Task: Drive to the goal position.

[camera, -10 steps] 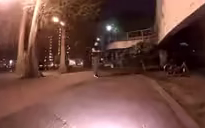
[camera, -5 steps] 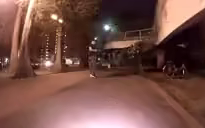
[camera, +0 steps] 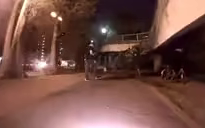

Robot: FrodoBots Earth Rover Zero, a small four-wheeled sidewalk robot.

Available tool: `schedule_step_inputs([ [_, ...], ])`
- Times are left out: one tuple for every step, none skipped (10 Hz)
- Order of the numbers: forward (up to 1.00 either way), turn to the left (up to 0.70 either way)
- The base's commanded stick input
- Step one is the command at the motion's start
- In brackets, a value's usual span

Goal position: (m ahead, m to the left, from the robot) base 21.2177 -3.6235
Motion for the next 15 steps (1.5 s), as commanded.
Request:
schedule_step_inputs([
  [0.7, 0.0],
  [0.7, 0.0],
  [0.7, 0.0],
  [0.7, 0.0],
  [0.7, 0.0],
  [0.7, 0.0],
  [0.7, 0.0],
  [0.7, 0.0],
  [0.7, 0.12],
  [0.7, 0.14],
  [0.7, 0.14],
  [0.7, 0.05],
  [0.7, 0.0],
  [0.7, 0.0],
  [0.7, 0.0],
])
